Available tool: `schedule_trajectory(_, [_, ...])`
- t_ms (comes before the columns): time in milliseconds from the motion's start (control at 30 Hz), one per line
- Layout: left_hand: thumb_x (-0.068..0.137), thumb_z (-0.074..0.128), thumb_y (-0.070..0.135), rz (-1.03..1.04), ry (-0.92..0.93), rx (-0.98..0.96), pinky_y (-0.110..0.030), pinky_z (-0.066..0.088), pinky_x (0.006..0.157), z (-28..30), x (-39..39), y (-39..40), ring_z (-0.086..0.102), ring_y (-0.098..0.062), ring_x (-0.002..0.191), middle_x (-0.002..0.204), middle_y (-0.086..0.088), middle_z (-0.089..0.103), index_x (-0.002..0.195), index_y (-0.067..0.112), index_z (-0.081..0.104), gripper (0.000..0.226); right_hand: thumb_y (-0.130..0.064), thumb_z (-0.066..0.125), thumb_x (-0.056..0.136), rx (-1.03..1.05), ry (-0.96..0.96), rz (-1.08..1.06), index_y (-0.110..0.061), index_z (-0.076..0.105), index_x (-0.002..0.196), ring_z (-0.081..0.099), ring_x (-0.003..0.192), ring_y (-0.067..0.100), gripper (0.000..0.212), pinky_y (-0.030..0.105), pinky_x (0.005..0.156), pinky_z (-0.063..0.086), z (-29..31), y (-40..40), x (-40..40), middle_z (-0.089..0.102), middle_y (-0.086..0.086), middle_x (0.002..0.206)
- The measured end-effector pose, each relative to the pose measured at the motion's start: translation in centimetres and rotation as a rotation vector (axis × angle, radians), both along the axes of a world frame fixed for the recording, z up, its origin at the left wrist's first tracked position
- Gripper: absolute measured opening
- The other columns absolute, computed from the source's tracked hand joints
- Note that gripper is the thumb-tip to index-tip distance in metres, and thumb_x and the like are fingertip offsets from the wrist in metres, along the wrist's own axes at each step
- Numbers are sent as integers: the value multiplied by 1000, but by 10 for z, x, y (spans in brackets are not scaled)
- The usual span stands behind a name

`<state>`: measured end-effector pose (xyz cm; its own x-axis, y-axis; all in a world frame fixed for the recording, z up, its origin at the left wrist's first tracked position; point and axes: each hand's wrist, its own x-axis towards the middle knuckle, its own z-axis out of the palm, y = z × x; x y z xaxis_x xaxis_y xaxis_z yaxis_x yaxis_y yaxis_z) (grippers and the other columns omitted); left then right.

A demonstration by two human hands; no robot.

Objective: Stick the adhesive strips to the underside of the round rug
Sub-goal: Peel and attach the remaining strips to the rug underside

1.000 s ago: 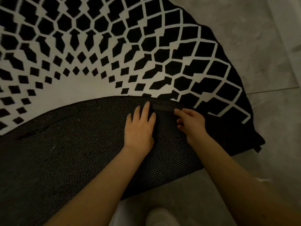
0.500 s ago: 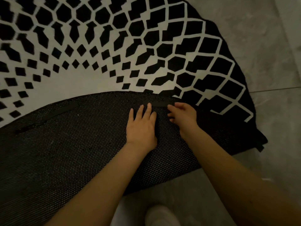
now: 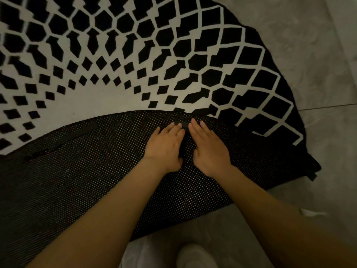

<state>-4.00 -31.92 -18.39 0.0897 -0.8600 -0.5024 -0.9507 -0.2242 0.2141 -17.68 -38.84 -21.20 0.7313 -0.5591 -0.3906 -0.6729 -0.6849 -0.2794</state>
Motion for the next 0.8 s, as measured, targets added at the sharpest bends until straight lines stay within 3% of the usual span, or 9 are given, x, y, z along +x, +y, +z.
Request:
schedule_trajectory(200, [86, 56, 37, -34, -32, 13, -44, 11, 119, 1, 3, -4, 9, -17, 146, 159, -1, 8, 151, 16, 5, 86, -29, 36, 94, -89, 117, 92, -19, -7, 150, -8, 146, 15, 72, 41, 119, 3, 3, -3, -3, -14, -4, 158])
schedule_trajectory(400, [84, 61, 30, -59, -83, 54, -45, 10, 119, 2, 2, -9, 10, -18, 146, 159, -2, 8, 151, 15, 4, 89, -18, 40, 92, -61, 134, 147, -18, -8, 150, -8, 146, 15, 76, 36, 119, 4, 7, -11, -5, -16, -2, 158])
schedule_trajectory(567, [93, 52, 18, -51, -157, 45, -45, 15, 118, -3, -6, -5, 9, -21, 146, 159, -3, 5, 151, 13, 1, 77, -22, 42, 92, -39, 175, -3, -16, -9, 150, -7, 146, 15, 77, 36, 119, 3, 12, -5, -9, -16, 1, 158])
schedule_trajectory(800, [92, 53, 18, 17, -140, 7, -44, 15, 118, -8, -11, -4, 7, -22, 146, 159, -3, 4, 151, 12, -2, 81, -38, 37, 94, -171, 295, -87, -24, -11, 150, -14, 144, 27, 74, 47, 116, -9, 13, -3, -11, -17, 7, 157])
